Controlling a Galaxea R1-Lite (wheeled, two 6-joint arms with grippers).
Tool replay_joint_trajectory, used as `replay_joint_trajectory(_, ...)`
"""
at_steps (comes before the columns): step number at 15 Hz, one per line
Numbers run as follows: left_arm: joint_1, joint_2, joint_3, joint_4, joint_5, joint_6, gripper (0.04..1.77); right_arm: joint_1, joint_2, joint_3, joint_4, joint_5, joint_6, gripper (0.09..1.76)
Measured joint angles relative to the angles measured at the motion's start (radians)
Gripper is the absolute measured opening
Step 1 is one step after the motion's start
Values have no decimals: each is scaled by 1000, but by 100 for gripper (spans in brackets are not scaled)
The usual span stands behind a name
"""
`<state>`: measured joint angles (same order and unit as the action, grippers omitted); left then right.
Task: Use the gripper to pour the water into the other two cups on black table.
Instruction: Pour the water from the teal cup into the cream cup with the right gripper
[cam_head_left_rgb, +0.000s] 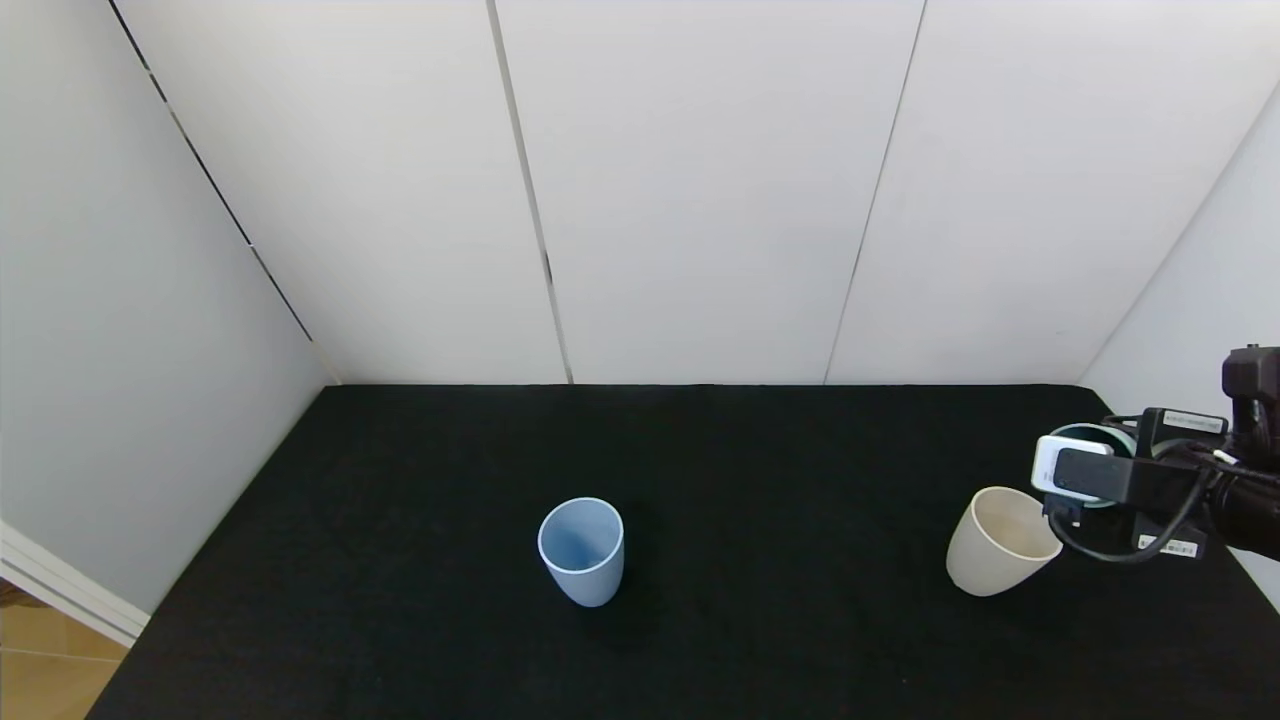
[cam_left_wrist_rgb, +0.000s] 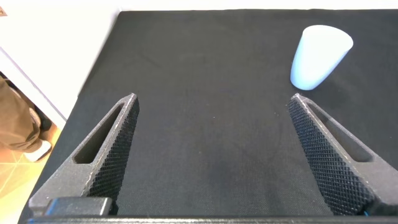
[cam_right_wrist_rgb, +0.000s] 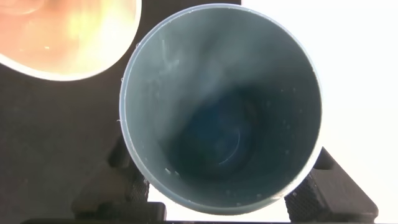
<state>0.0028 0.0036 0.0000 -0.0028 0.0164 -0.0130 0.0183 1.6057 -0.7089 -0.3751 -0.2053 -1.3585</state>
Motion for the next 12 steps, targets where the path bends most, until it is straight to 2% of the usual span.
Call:
replay_joint_trajectory(5, 0, 0, 0, 0, 0, 0, 172, 0, 8, -9, -1, -27, -86, 118)
replay_joint_trajectory(12, 0, 0, 0, 0, 0, 0, 172, -1, 17, -25, -2, -32, -142, 118)
